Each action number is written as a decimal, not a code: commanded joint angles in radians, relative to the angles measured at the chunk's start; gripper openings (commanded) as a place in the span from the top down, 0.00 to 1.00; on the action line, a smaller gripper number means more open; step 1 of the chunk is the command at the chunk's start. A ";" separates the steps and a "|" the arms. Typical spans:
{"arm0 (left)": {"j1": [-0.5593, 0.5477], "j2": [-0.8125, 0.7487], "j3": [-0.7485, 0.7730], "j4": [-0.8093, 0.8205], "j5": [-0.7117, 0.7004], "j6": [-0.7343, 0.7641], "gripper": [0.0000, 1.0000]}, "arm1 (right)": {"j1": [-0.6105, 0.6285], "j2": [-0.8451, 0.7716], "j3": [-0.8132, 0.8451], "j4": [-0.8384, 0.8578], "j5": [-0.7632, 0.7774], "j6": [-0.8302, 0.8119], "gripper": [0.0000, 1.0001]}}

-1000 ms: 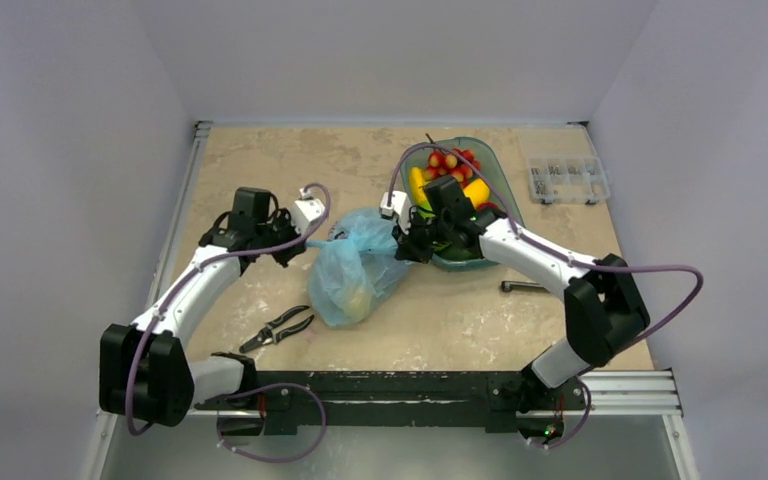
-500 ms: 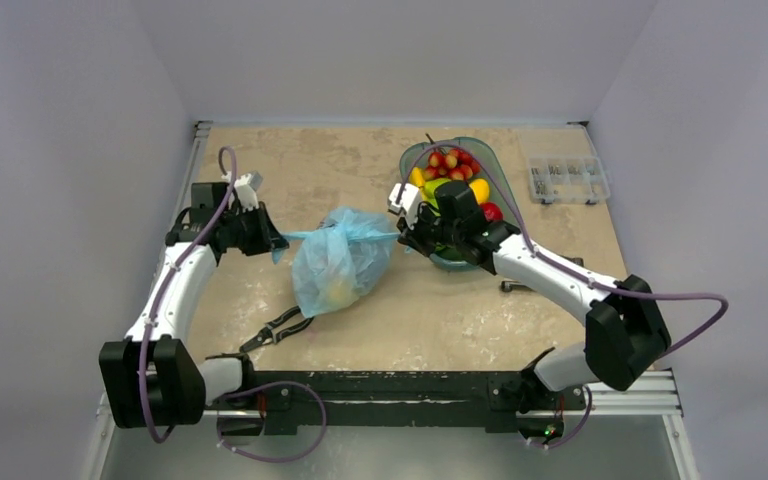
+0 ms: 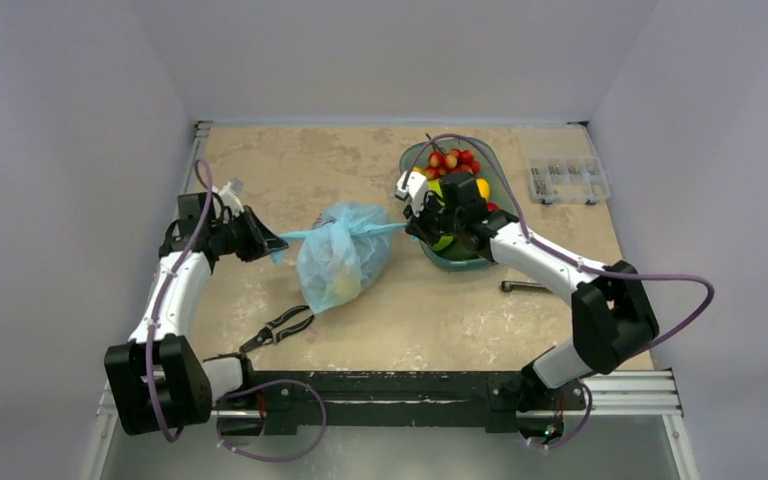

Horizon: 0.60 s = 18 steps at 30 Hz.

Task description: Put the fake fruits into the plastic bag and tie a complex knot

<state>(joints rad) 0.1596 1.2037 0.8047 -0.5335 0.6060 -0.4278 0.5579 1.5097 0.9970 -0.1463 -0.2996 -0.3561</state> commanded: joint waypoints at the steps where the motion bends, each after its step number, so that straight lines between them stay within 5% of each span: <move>1: 0.124 -0.011 -0.003 0.133 -0.079 -0.109 1.00 | -0.129 -0.010 0.024 -0.088 0.191 0.020 1.00; 11: 0.156 0.084 -0.037 0.073 -0.115 0.033 1.00 | -0.159 0.075 -0.048 -0.039 0.217 -0.047 1.00; 18: 0.162 -0.103 -0.012 0.138 -0.029 -0.095 1.00 | -0.165 -0.032 0.078 -0.126 0.152 0.045 1.00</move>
<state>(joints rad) 0.2489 1.2129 0.7387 -0.4831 0.7010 -0.4736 0.4950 1.5669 1.0012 -0.1474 -0.3298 -0.3286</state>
